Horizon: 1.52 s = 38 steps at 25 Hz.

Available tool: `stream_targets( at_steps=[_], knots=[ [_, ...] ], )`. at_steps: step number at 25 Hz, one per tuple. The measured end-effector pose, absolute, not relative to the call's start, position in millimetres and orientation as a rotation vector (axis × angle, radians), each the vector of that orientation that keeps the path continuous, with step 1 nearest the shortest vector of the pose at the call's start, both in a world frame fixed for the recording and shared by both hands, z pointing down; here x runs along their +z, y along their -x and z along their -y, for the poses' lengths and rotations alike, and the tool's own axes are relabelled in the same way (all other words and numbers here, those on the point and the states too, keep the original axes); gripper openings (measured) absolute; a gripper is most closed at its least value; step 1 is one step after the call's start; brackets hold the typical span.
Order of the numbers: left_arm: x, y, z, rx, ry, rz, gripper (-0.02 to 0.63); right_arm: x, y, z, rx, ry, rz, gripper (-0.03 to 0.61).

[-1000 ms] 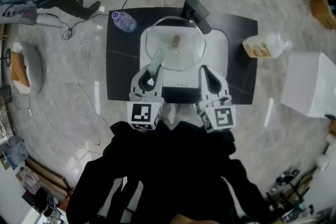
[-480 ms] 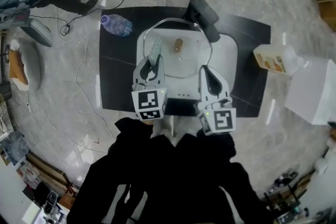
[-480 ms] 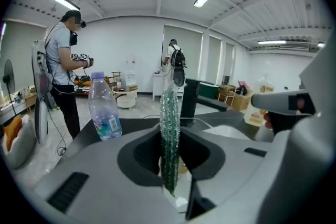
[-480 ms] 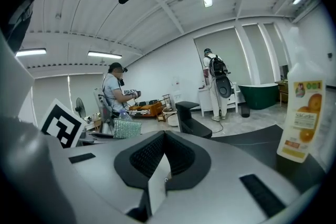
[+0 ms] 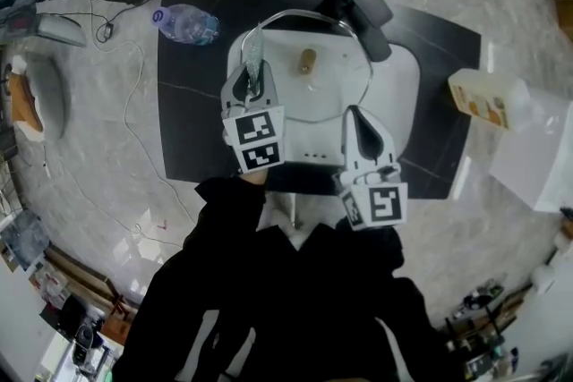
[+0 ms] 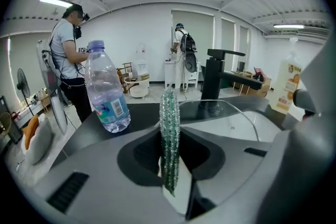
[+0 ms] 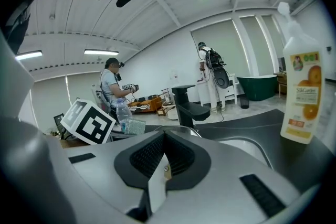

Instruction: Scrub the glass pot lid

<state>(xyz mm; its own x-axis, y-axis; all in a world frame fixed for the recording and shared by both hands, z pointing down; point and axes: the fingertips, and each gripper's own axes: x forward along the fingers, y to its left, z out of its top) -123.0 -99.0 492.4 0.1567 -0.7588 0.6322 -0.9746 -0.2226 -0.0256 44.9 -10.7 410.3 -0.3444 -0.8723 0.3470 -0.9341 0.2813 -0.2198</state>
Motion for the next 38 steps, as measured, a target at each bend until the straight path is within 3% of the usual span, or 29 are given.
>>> stream_targets(
  at_steps=[8,38],
  knots=[
    [517,133,109,0.822,-1.953,1.672,0.075,422,-47,11,0.618,-1.689,2.367,0.003],
    [542,64,139,0.738,-1.943,1.391,0.072,445,-74,9,0.698,-1.723,2.309,0.003]
  ],
)
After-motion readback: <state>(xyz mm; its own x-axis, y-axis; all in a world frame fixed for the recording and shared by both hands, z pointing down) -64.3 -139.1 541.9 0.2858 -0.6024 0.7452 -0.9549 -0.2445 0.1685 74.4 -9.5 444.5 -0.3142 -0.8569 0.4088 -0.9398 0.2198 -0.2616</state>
